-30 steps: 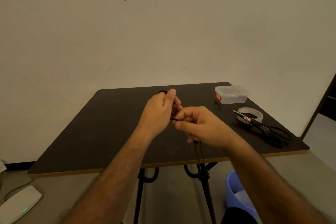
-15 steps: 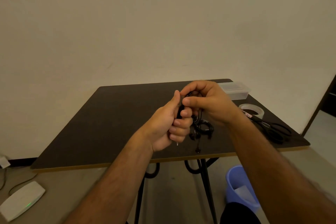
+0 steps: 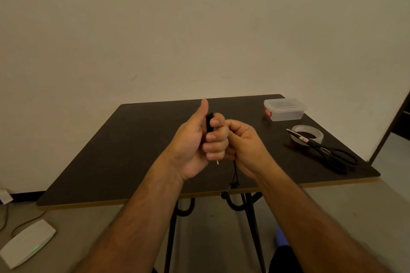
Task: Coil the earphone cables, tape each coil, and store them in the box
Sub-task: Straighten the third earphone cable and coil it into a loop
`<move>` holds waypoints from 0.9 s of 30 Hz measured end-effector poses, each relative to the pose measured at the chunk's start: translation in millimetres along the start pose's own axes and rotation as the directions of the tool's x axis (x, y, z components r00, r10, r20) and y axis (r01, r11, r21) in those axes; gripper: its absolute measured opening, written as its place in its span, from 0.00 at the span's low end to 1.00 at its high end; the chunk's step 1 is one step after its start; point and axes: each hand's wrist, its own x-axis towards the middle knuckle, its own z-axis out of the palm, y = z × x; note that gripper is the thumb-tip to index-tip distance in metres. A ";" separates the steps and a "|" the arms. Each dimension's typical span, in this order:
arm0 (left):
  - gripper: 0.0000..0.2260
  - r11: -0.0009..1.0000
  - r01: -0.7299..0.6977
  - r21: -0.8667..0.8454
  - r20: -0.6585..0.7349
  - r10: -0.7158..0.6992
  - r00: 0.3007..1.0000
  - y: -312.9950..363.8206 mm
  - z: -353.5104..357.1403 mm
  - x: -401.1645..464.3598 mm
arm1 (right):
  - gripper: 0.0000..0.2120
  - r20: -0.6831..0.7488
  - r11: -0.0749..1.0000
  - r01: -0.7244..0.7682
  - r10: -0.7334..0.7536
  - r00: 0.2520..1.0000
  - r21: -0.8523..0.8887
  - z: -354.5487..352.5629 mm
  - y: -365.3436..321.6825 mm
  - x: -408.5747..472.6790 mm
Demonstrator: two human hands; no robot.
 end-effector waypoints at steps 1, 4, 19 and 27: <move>0.22 0.999 -0.019 0.030 -0.022 0.019 1.000 2.3 0.6 -0.1 | 0.10 0.014 1.000 -0.011 0.011 1.000 0.000 1.8 1.5 -3.0; 0.21 0.987 -0.082 0.138 -0.103 0.096 0.990 9.0 2.2 0.8 | 0.12 0.057 0.998 -0.041 0.044 0.997 -0.055 8.0 5.3 -11.8; 0.18 0.590 -0.188 0.785 -0.225 0.555 0.801 -22.6 -16.6 13.7 | 0.08 -0.092 0.614 -0.223 0.238 0.967 -0.757 25.2 -8.9 -20.4; 0.18 0.581 -0.222 0.783 -0.273 0.642 0.716 -33.7 -38.3 9.8 | 0.18 -0.048 0.905 -0.422 0.419 0.907 -0.050 33.5 -15.2 -29.2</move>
